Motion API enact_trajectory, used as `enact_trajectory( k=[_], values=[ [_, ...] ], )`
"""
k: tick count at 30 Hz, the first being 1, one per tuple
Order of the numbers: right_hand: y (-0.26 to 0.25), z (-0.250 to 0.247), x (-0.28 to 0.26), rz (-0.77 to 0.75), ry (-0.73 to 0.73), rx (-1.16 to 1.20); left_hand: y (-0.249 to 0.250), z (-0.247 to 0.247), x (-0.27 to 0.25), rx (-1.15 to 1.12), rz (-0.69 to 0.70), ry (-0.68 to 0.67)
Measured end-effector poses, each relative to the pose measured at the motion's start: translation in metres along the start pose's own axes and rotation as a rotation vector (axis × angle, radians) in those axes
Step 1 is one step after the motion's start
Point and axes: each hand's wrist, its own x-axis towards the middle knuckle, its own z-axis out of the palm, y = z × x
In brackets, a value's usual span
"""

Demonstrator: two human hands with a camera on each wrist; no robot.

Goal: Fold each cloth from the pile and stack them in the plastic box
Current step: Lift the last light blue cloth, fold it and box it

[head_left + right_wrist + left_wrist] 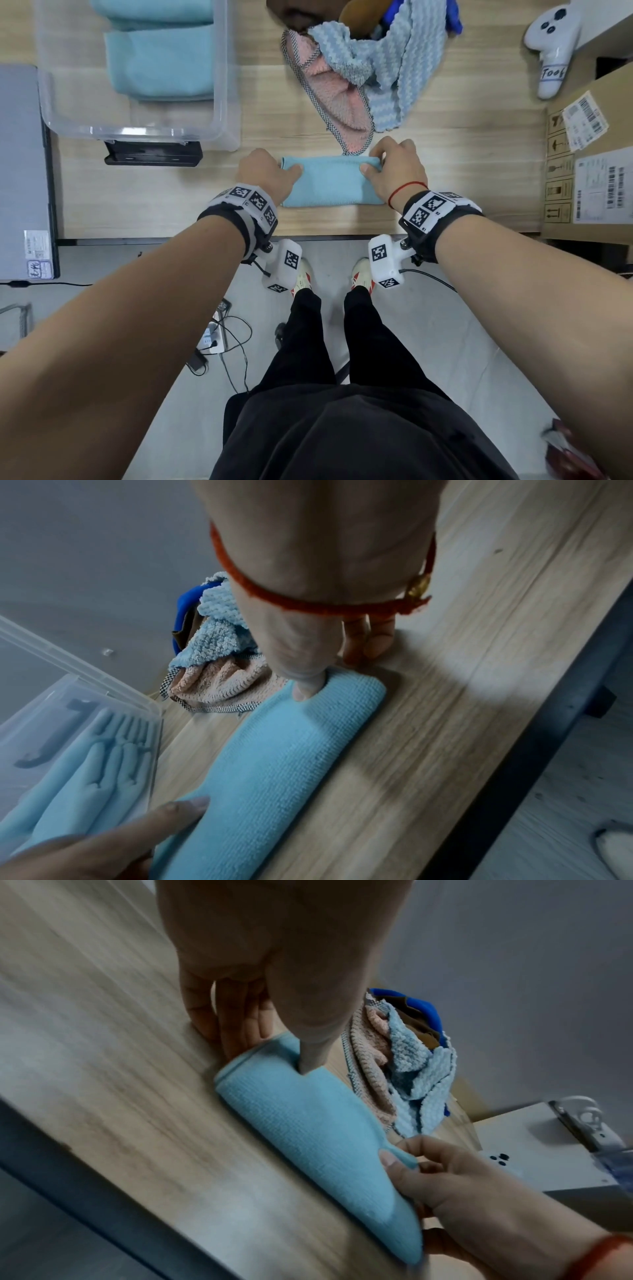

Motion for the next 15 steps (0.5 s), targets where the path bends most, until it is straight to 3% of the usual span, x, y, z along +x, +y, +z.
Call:
enact_trajectory(
  k=[4, 10, 15],
  values=[
    [0.003, 0.002, -0.002, 0.012, -0.003, -0.015, 0.01, 0.011, -0.001, -0.036, -0.041, -0.067],
    [0.006, 0.003, -0.008, -0.023, 0.009, -0.025, 0.023, 0.01, -0.011, -0.276, 0.01, -0.162],
    [0.018, 0.004, -0.019, -0.035, 0.021, -0.037, 0.012, 0.011, -0.023, -0.128, 0.212, -0.175]
  ],
)
